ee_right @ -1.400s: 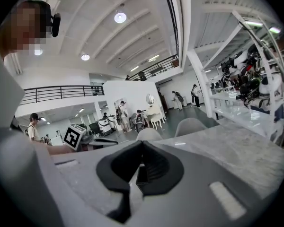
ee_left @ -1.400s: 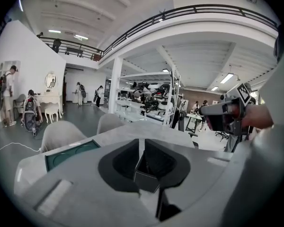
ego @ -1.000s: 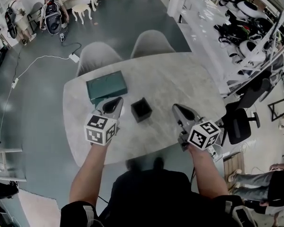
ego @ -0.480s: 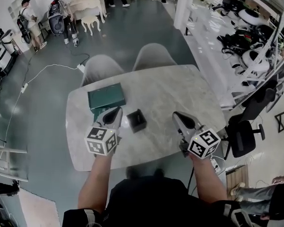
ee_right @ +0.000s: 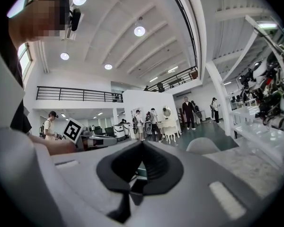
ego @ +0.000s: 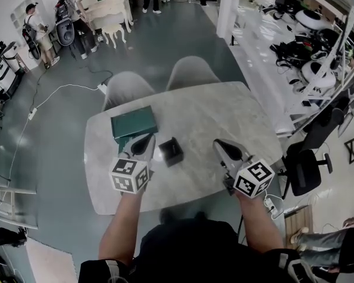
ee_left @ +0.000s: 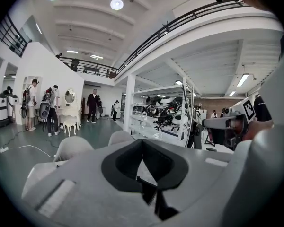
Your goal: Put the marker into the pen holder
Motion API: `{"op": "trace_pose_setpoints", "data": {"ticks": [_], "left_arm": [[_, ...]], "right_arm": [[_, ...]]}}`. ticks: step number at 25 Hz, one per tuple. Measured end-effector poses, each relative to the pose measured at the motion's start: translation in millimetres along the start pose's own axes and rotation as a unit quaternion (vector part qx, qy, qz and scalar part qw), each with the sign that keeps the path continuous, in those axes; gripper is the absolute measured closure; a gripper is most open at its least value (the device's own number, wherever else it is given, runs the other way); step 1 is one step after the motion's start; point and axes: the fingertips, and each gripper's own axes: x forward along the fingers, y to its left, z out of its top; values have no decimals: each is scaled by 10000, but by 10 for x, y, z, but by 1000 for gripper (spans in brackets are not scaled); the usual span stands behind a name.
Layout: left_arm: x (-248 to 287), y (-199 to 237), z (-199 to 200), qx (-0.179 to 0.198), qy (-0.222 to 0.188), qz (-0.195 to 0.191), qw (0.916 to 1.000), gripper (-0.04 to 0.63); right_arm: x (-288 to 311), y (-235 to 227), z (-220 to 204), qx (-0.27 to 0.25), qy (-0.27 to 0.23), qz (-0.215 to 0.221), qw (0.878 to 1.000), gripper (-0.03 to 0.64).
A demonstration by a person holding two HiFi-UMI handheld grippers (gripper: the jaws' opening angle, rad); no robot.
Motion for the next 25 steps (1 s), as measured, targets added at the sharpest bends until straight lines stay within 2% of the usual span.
{"op": "trace_pose_setpoints", "data": {"ticks": [7,16,25], "left_arm": [[-74,71,33,-27,-104,127,9999,584],[-151,126,-23,11,-9,109,9999,584],[-100,149,32,23,-81,95,9999,584]], "right_arm": [[61,64,-42,3,187,105,9998,617],[137,156,11,-55,96,145,9998,617],[176,103,50,-76,31,91,9999,617]]}}
